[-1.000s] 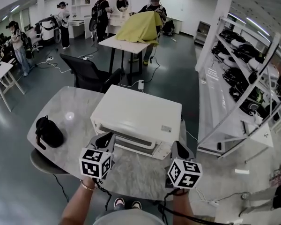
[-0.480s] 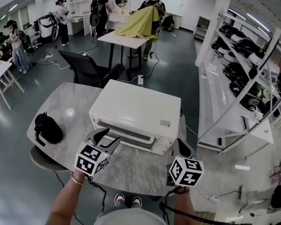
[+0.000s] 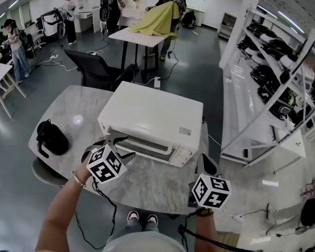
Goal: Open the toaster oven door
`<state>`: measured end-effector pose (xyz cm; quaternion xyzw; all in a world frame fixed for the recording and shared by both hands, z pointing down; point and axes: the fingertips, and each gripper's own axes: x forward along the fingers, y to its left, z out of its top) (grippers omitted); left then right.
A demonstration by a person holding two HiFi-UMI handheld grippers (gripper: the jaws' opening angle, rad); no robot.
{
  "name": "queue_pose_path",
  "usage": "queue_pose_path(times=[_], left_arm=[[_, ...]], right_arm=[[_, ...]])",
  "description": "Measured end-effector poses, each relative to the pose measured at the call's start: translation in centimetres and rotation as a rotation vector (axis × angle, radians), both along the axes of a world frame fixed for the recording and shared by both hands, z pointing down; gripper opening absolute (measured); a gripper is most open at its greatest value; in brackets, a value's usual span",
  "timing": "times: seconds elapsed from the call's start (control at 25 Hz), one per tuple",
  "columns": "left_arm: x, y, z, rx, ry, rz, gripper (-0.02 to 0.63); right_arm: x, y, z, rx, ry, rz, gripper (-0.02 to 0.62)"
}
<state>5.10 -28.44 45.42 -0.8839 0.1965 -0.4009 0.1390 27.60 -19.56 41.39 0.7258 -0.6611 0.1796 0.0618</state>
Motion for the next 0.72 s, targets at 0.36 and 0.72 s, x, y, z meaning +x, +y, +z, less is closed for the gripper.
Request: queue_pose_path(times=[0.36, 0.72], left_arm=[[0.1, -0.9, 1.7, 0.037, -0.18, 0.075, 0.238], [0.1, -0.8, 2.2, 0.002, -0.23, 0.104, 0.238]], right_arm=[[1.0, 1.0, 1.1, -0.013, -0.022, 0.041, 0.005], [1.3, 1.4, 1.8, -0.025, -0.038, 0.058, 0.005]])
